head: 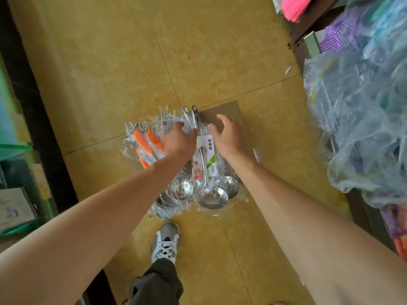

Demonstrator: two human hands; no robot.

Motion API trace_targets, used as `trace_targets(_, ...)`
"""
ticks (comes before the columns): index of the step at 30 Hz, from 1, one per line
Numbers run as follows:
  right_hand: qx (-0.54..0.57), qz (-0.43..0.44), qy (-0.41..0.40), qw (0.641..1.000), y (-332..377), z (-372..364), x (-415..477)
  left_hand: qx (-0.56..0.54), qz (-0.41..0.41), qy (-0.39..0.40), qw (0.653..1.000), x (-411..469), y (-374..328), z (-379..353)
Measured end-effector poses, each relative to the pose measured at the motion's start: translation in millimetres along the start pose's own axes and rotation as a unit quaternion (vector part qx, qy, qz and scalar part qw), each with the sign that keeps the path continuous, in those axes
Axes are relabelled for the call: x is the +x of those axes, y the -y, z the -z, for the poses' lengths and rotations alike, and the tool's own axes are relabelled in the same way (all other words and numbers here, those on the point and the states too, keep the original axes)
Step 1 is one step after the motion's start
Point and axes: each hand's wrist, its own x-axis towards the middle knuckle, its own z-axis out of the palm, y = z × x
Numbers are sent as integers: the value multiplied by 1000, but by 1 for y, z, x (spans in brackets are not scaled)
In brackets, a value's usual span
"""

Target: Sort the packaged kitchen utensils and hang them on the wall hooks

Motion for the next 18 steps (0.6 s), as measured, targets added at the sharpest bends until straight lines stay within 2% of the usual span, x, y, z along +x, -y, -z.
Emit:
trace_targets(3, -45, 40, -19, 998, 6, 47, -20, 158, -141, -41, 977, -24, -31, 23)
trace_targets(8, -134, 80, -94, 983, -6, 141, -56, 315, -305, -83, 895, -75, -104, 40)
trace_targets(12, -167, 66, -145, 973, -32, 230, -94, 351, -392, -84, 846, -134, -185, 24)
trace_targets(18, -154, 12, -238, 959, -88, 360, -174, 369, -491, -62, 786, -246, -295, -37)
